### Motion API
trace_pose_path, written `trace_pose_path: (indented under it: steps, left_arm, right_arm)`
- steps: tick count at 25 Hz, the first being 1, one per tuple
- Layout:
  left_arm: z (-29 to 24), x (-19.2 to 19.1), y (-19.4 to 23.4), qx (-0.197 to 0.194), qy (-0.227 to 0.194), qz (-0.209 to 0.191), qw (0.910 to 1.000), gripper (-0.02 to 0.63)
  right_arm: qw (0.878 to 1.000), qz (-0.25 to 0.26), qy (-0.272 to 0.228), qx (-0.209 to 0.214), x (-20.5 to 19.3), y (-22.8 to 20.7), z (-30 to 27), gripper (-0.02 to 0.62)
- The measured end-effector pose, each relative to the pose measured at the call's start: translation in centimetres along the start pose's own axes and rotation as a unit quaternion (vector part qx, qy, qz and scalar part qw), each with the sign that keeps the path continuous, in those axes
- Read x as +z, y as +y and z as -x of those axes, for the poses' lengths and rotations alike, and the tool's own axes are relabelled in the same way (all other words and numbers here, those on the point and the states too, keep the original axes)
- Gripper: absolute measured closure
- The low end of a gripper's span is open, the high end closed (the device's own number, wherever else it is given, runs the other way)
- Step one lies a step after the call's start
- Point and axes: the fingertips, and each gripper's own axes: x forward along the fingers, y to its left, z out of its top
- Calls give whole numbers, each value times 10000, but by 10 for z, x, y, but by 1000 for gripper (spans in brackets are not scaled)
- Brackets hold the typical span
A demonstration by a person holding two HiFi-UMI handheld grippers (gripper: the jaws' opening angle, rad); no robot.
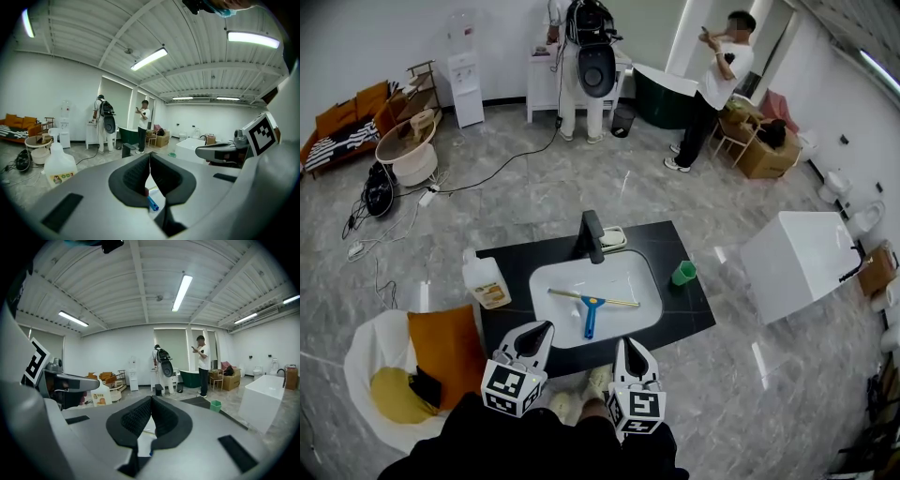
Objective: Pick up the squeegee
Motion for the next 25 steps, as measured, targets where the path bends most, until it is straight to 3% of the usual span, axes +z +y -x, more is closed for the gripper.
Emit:
trace_pose_path:
  steps: [13, 25]
  left_arm:
    - [-88, 6, 42, 426, 163, 121, 9989, 581]
    - [-165, -49, 101, 861, 828, 555, 9913, 581]
  right_arm:
    - [9990, -59, 244, 380, 3, -51, -104, 579]
    - [9891, -407, 1176, 785, -65, -69, -211, 578]
